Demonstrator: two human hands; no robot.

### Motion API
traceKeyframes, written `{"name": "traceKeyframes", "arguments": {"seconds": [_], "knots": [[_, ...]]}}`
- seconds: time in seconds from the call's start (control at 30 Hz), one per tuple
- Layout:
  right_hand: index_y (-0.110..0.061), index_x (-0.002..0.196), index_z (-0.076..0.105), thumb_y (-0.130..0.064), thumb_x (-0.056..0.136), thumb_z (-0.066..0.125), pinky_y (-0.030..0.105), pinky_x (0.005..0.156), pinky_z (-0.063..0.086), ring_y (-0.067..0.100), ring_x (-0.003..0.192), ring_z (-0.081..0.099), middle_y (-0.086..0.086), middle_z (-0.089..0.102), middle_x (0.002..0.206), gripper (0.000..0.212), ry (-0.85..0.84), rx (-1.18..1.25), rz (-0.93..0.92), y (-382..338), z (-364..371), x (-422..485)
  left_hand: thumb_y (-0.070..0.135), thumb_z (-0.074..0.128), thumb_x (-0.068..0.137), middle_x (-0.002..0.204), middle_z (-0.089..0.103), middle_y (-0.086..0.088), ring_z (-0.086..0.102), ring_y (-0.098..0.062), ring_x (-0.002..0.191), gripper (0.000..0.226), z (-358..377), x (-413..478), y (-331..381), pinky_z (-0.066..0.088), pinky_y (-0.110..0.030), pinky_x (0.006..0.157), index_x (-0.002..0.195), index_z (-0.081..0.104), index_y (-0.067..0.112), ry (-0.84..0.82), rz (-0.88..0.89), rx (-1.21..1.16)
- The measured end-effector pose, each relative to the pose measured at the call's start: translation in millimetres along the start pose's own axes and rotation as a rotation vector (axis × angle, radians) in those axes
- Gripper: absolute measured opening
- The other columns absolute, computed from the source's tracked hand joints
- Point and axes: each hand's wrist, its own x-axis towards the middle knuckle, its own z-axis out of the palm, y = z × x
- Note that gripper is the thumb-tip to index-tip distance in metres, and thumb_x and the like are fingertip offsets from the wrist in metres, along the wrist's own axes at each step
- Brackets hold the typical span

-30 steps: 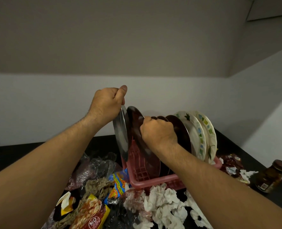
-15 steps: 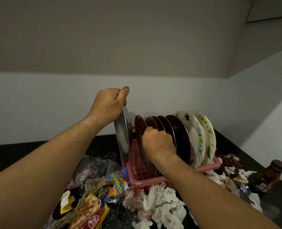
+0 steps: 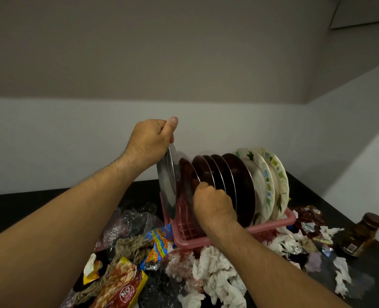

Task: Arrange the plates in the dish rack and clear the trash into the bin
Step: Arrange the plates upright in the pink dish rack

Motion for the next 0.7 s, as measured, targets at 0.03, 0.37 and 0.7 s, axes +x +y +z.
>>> {"name": "traceKeyframes", "arguments": {"seconds": [0.03,0.37,0.7], "knots": [[-0.005,0.112,0.054,-0.008,0.099,0.044,0.020,0.041,0.020,0.017,0.061,0.055,0.003,0.056,0.072,0.017,-0.005,0.005,0.017,0.9,-0.9,-0.1,0.048,0.039,0.100,0.062,0.061,-0.004,0.062,-0.019,0.061,0.053,0.4,-0.4,0.7,0.058,-0.044,0.072,0.064,0.061,0.016,-0.003,0.003,-0.002],[-0.004,0.147,0.027,-0.002,0.097,0.045,0.026,0.048,0.036,0.024,0.078,0.066,0.014,0.068,0.099,0.053,-0.060,0.000,0.055,5.0,-5.7,-3.8,0.050,0.039,0.099,0.060,0.063,-0.005,0.063,-0.018,0.055,0.054,7.3,-0.8,1.8,0.058,-0.040,0.066,0.063,0.061,0.017,-0.027,0.022,-0.003],[-0.019,0.156,-0.001,-0.002,0.088,0.058,0.030,0.040,0.032,0.014,0.053,0.047,0.000,0.043,0.066,0.091,-0.136,-0.116,-0.045,6.3,-30.0,3.4,0.050,0.038,0.099,0.059,0.061,-0.003,0.061,-0.017,0.055,0.054,10.4,4.6,4.2,0.052,-0.031,0.060,0.064,0.061,0.016,-0.045,0.049,0.009]]}}
